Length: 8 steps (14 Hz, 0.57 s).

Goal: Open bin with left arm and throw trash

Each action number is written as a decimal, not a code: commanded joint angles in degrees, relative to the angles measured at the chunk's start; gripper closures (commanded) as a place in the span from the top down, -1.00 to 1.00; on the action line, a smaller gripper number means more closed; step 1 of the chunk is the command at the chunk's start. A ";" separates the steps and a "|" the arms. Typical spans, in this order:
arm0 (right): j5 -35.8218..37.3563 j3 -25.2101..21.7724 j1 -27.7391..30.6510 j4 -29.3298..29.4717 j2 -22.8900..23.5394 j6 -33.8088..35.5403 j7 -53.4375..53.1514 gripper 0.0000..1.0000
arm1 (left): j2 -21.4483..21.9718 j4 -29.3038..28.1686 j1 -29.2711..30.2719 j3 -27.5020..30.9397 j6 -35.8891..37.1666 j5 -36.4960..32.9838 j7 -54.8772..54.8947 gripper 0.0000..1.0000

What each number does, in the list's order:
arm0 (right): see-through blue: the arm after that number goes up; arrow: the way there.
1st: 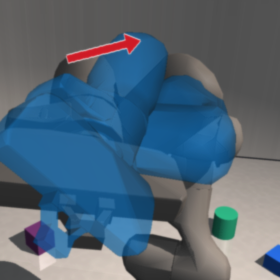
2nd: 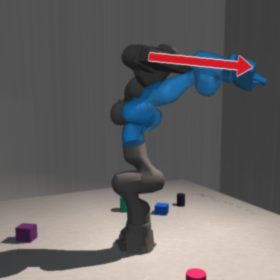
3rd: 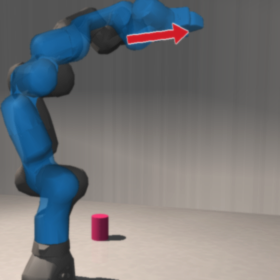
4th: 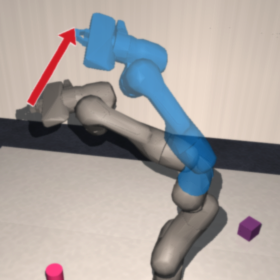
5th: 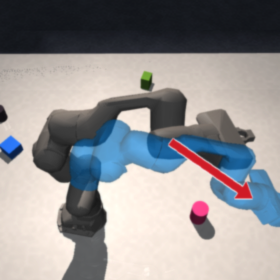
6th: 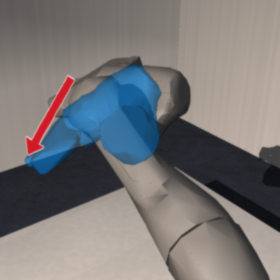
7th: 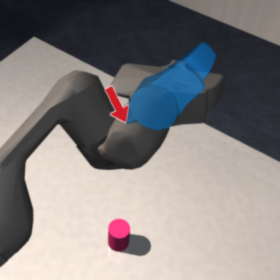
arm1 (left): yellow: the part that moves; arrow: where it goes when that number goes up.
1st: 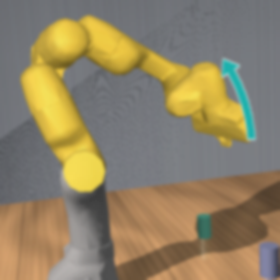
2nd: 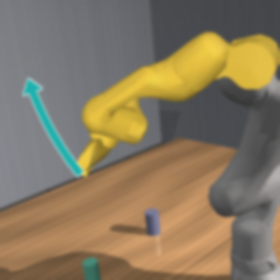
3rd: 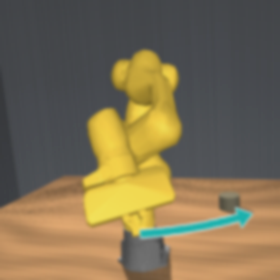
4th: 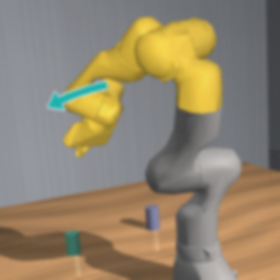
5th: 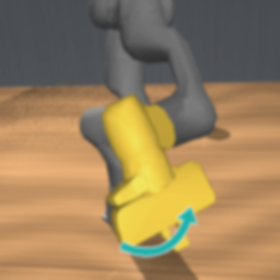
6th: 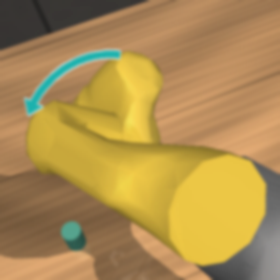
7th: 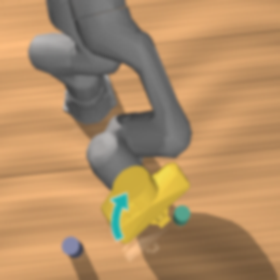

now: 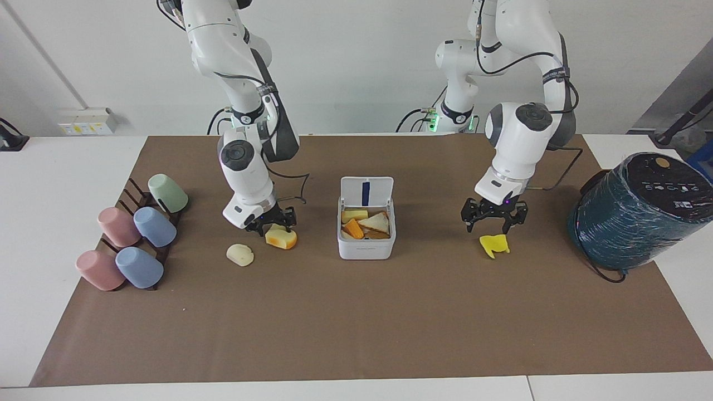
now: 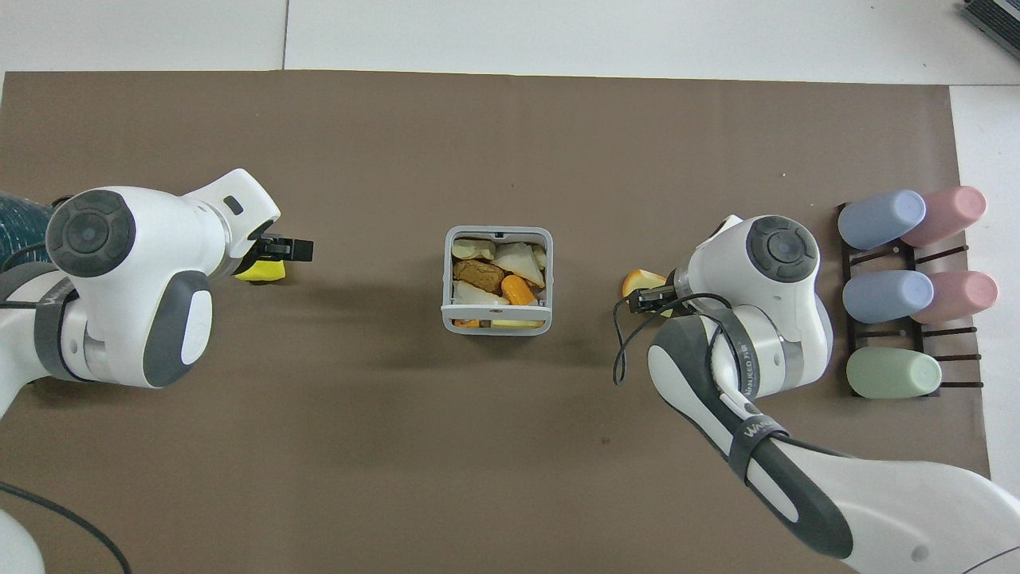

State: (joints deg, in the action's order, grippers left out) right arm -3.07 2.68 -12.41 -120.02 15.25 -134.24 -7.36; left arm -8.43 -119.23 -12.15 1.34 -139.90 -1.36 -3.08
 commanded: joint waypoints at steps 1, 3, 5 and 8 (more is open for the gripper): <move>-0.53 -0.13 0.46 -0.22 -0.14 -0.77 -0.81 -1.00 | -3.69 -1.09 2.65 -0.54 -6.17 -0.83 0.36 1.00; -0.53 -0.13 0.81 2.93 0.04 1.68 -3.17 -1.00 | -5.62 -1.18 4.06 -0.54 -6.26 -0.83 0.44 1.00; -0.53 -0.22 0.90 7.23 -0.05 6.77 -4.06 -1.00 | -6.42 -1.62 4.50 -0.54 -6.26 -0.83 0.44 1.00; -0.70 -0.04 0.73 12.86 -0.75 13.36 -6.78 -1.00 | -5.90 -3.45 4.50 -0.46 -6.26 -0.83 -0.08 -0.53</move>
State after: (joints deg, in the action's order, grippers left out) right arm -3.23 2.16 -12.08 -110.91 14.80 -125.03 -12.26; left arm -15.49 -120.28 -8.18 1.26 -144.94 -1.36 -2.92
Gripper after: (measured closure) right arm 0.903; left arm 0.256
